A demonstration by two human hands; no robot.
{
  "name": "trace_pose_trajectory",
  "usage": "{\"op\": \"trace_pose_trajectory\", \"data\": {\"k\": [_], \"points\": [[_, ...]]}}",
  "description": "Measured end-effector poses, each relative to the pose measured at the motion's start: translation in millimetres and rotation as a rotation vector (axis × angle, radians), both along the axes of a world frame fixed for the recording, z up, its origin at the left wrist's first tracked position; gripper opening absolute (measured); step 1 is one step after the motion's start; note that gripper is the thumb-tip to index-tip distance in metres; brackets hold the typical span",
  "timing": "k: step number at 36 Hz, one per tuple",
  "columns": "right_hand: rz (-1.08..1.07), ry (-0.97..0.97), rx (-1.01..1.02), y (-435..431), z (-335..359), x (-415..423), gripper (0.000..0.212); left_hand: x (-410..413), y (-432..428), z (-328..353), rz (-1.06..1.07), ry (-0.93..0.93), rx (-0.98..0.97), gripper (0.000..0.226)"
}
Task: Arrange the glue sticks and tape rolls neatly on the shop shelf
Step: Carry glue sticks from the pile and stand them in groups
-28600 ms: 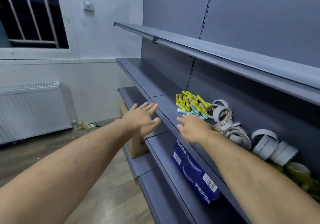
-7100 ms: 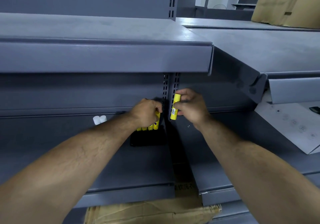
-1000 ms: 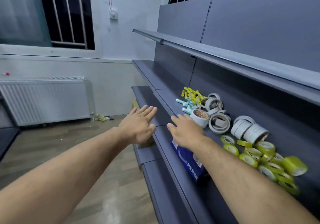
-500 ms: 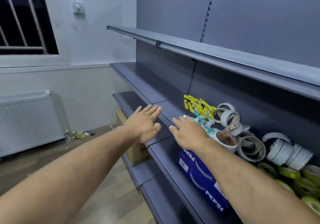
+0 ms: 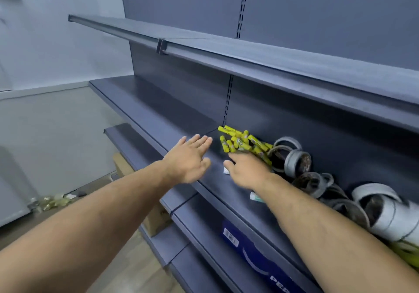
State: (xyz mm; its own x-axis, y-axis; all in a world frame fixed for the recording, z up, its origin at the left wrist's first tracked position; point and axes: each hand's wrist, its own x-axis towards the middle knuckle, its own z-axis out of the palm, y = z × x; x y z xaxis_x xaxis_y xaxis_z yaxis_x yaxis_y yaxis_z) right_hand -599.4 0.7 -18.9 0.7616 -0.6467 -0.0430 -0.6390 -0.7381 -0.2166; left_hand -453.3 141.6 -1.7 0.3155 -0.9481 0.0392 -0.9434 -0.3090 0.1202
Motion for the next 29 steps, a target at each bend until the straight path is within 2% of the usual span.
{"op": "trace_pose_trajectory", "data": {"k": [2, 6, 9, 13, 16, 20, 26, 29], "points": [[-0.027, 0.009, 0.008, -9, -5, 5, 0.032, 6, -17, -5, -0.039, 0.006, 0.02, 0.064], [-0.083, 0.021, -0.028, -24, -9, 22, 0.044, 25, -50, -15, -0.112, -0.01, 0.023, 0.064], [-0.094, 0.021, -0.067, -31, -9, 34, 0.049, 42, -74, -22, -0.166, -0.021, 0.031, 0.077], [-0.214, 0.023, -0.033, -38, -12, 55, 0.044, 64, -98, -26, -0.256, -0.049, 0.02, 0.081], [-0.259, 0.036, -0.055, -42, -13, 69, 0.047, 81, -115, -29, -0.291, -0.079, -0.03, 0.081], [-0.286, 0.1, -0.069, -42, -16, 81, 0.04, 96, -133, -39, -0.335, -0.022, 0.045, 0.082], [-0.342, 0.223, -0.158, -44, -18, 95, 0.023, 108, -145, -47, -0.464, -0.045, 0.074, 0.065], [-0.351, 0.232, -0.18, -44, -14, 99, 0.021, 110, -152, -52, -0.427, -0.004, 0.08, 0.05]]}}
